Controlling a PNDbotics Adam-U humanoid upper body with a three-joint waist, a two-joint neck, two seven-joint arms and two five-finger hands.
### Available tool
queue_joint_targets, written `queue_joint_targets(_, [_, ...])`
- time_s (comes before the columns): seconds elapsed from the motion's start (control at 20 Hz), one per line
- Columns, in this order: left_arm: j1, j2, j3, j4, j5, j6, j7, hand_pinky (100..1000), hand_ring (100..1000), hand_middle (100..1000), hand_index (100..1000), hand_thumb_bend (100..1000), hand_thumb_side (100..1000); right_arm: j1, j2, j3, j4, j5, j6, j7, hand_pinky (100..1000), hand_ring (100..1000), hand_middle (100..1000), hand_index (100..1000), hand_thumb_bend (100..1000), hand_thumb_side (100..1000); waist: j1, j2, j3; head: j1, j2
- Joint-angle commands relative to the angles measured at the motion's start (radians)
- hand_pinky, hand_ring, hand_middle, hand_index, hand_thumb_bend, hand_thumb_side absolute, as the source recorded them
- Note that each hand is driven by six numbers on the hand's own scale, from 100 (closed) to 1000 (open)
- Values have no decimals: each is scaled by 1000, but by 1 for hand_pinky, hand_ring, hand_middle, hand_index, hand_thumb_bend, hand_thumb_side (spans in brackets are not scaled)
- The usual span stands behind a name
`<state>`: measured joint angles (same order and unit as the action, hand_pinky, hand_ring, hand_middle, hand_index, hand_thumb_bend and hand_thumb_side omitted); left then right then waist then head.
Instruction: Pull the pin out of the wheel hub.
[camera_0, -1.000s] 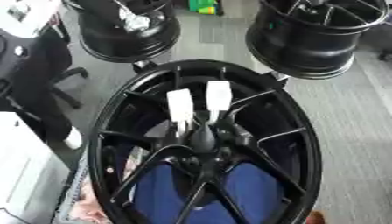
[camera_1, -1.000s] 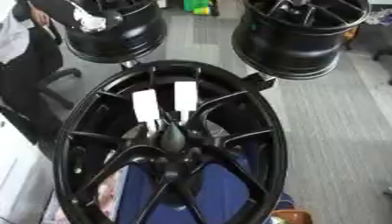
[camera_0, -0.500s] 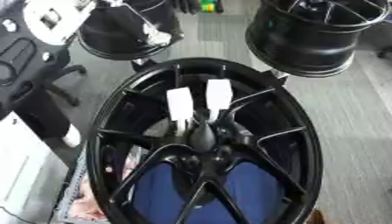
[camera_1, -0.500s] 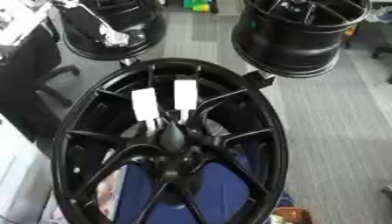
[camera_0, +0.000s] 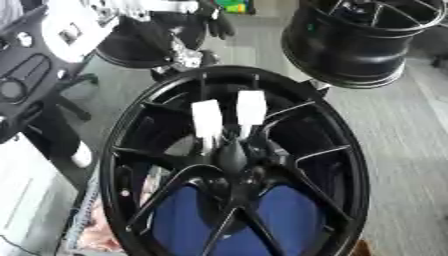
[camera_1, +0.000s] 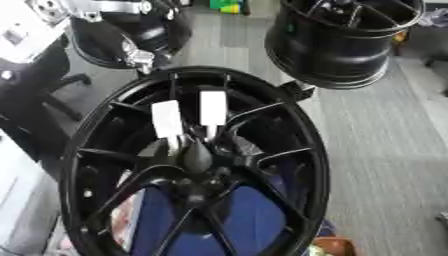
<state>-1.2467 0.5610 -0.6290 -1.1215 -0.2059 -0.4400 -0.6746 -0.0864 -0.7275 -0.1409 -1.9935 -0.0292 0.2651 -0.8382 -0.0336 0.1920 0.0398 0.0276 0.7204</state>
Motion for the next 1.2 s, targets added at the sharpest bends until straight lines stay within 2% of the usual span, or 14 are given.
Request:
queue_joint_targets(0.05, [-22,40,1,-16,17,-159,-232,771,751,699,855,320,754,-1,-29,-9,-7,-5,61,-66,855,706,601,740,100,197,1,-20,2,-6,3])
queue_joint_targets(0.3, [-27,63,-10,-60,7,-42,-232,778,758,703,853,352,747,6,-26,-13,-7,-4,62,-69,855,705,600,739,100,202,5,-26,8,-13,11])
queue_joint_targets(0.55, [-33,83,-35,-117,9,114,-232,787,760,708,846,316,760,14,-26,-17,-7,-3,61,-69,855,703,598,738,100,204,13,-34,14,-15,22])
queue_joint_targets(0.85, [-51,84,-96,-204,99,301,-232,795,759,709,862,279,780,19,-24,-20,-7,1,60,-69,855,703,598,738,100,208,19,-46,18,-19,33])
queue_joint_targets(0.95, [-53,87,-111,-235,119,330,-232,793,763,718,863,271,754,20,-21,-21,-7,0,59,-69,855,702,597,738,100,217,21,-49,19,-19,35])
queue_joint_targets(1.2, [-50,95,-127,-269,128,336,-232,792,761,715,862,251,729,24,-20,-25,-7,0,58,-69,855,701,596,739,100,209,21,-55,20,-22,39])
